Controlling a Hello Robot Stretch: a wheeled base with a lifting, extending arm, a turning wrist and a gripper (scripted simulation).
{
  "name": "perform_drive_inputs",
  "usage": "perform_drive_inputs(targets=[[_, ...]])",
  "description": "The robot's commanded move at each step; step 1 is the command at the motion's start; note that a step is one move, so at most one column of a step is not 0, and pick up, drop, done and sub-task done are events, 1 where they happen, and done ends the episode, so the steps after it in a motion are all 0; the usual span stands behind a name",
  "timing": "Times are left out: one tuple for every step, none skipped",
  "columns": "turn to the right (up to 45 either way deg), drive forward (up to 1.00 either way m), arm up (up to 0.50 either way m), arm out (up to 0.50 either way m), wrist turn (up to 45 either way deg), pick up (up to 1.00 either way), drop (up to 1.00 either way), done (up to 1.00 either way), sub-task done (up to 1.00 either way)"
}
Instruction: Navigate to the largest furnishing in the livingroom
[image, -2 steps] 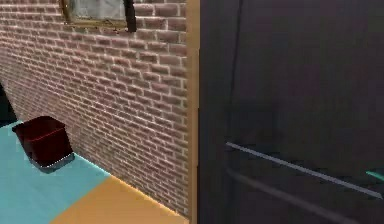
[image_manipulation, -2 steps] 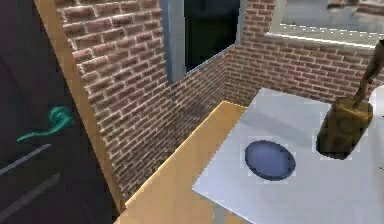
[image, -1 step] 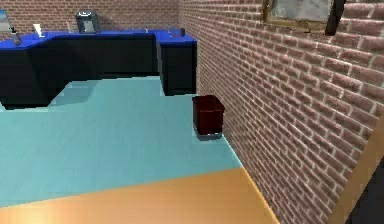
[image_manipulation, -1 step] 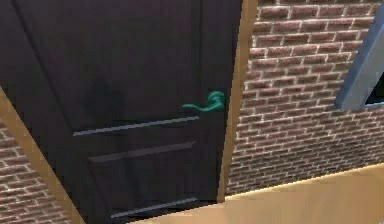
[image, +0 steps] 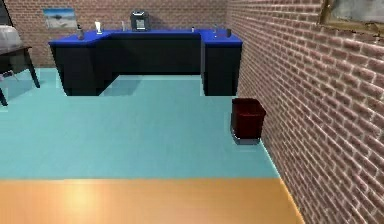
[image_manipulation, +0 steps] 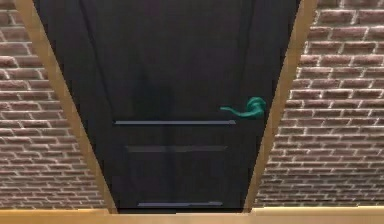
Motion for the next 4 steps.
perform_drive_inputs(targets=[[0.0, 0.15, 0.0, 0.0, 0.0, 0.0, 0.0, 0.0, 0.0], [-45.0, 0.0, 0.0, 0.0, 0.0, 0.0, 0.0, 0.0, 0.0], [0.0, 0.45, 0.0, 0.0, 0.0, 0.0, 0.0, 0.0, 0.0], [-42.0, 0.0, 0.0, 0.0, 0.0, 0.0, 0.0, 0.0, 0.0]])
